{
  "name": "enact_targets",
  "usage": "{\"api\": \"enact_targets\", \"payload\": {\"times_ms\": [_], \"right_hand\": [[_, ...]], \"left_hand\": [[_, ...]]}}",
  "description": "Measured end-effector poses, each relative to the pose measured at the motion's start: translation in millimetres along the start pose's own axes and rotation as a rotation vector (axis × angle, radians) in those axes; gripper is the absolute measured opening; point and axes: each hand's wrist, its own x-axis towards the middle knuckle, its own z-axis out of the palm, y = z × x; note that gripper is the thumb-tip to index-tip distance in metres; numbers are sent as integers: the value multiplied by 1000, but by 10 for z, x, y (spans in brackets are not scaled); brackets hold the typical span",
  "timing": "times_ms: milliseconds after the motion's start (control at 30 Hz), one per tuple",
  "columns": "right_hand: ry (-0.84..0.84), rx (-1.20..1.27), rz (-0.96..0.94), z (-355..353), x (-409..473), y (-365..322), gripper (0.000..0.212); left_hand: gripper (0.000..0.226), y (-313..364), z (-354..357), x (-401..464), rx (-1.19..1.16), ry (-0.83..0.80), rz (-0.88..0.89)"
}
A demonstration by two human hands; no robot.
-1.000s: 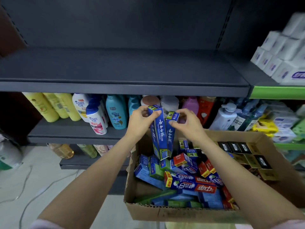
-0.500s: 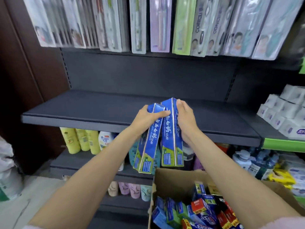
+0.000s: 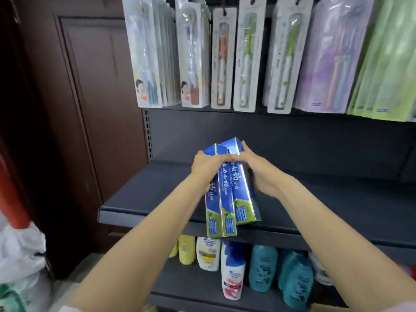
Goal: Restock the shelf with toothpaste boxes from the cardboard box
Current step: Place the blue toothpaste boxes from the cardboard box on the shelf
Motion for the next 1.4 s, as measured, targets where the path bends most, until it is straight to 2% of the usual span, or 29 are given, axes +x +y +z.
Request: {"api": "enact_targets", "payload": {"times_ms": [100,167,267,367,433,533,600,633,733,833,967,1100,1200,1267,1333,1400], "right_hand": [[4,7,-57,312,333,-15,60],[74,-57,-89,520,546,-4,53],[198,-324,-159,754,826,-49,45],[183,-780,-266,980,1105,-122,43],[148,-986,-298,1102,1326,-131,45],[110,-1168,-340,1205,1717,-102,48],[79,-1243,-345,1276,2015,-62,46],[67,-1260,-332,1319,2153,-51,44],[-6,-1301,-294,1420,2483,-27,41],[-8,-1314,-317,1518,2705,40,41],[30,-1436,-433,1625,2877,214,44],[-11,-1482,-382,1647,3015,390,36],[-53,-1275,-287,1654,2975,301,34],[-18,-992,-260,1693,2817,167,35],[-52,-745,-241,1735,2625,66,38],[-112,-783,-240,1750,2450,27,47]], "left_hand": [[36,70,-484,251,-25,-1,-13],[32,90,-793,401,-29,1,-32],[48,126,-1146,627,-66,81,-35],[47,198,-1431,885,-175,155,-81],[47,228,-1593,1037,-280,173,-144],[20,243,-1795,1278,-425,180,-149],[19,239,-1946,1424,-484,212,-160],[19,227,-2020,1503,-497,235,-158],[52,191,-2171,1676,-496,304,-174],[55,154,-2288,1847,-481,371,-159],[57,94,-2414,2036,-482,326,-221],[60,52,-2522,2146,-415,287,-260],[59,7,-2586,2205,-411,264,-276],[58,-7,-2574,2219,-434,261,-286],[58,19,-2535,2217,-470,249,-282],[58,70,-2476,2199,-530,243,-272]]}}
